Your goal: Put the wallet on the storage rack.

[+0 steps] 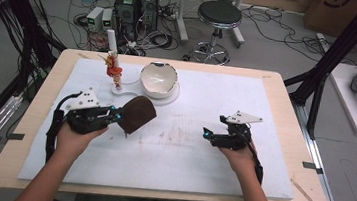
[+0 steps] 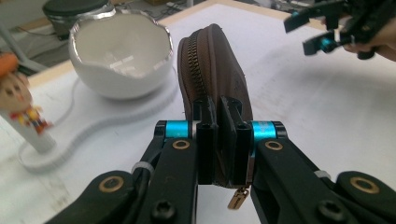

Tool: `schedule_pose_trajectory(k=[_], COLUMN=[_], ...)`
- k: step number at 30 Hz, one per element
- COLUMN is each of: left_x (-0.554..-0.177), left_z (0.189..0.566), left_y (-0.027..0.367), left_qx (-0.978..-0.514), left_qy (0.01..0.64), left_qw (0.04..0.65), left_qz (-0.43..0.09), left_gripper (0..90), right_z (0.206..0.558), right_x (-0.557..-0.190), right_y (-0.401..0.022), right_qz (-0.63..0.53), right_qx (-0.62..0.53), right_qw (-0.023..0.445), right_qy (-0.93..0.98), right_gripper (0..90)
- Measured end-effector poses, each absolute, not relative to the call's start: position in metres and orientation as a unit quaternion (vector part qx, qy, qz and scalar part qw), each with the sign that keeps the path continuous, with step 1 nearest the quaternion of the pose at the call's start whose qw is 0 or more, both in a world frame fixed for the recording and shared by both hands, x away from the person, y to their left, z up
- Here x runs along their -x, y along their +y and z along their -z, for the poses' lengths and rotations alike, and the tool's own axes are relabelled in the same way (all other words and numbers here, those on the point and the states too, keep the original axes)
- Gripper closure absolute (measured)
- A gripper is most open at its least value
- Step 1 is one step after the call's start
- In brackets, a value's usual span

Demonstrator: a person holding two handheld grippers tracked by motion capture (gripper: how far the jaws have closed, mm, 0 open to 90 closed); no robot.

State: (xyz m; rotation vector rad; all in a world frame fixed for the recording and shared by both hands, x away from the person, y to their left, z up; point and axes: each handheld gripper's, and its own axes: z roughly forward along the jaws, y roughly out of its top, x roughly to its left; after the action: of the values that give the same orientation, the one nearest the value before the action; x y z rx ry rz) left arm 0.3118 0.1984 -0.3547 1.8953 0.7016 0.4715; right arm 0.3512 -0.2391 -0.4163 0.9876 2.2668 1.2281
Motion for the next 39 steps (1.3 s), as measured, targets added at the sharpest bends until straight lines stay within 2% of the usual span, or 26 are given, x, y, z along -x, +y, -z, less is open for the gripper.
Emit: schedule_pose_trajectory(k=[8,16,27,39], left_x=[-0.348,-0.392,-0.437,-0.460], left_z=[0.327,0.319,0.318,0.335], left_y=[0.183,0.164,0.146,0.138], left_qx=[-0.784,-0.791,-0.798,-0.804], left_qy=[0.292,0.302,0.308,0.309], left_qw=[0.494,0.463,0.448,0.436], left_qz=[-0.239,-0.263,-0.260,-0.260], left_gripper=[84.8,84.8,84.7,84.6], right_z=[0.417,0.418,0.421,0.421], right_x=[-0.353,-0.353,-0.357,-0.357], right_y=[-0.239,-0.240,-0.240,-0.240], right_qz=[-0.438,-0.438,-0.440,-0.437], right_qx=[-0.352,-0.357,-0.358,-0.361], right_qw=[0.185,0.180,0.173,0.175], right_qy=[0.806,0.806,0.805,0.805], right_gripper=[18.6,18.6,18.6,18.6])
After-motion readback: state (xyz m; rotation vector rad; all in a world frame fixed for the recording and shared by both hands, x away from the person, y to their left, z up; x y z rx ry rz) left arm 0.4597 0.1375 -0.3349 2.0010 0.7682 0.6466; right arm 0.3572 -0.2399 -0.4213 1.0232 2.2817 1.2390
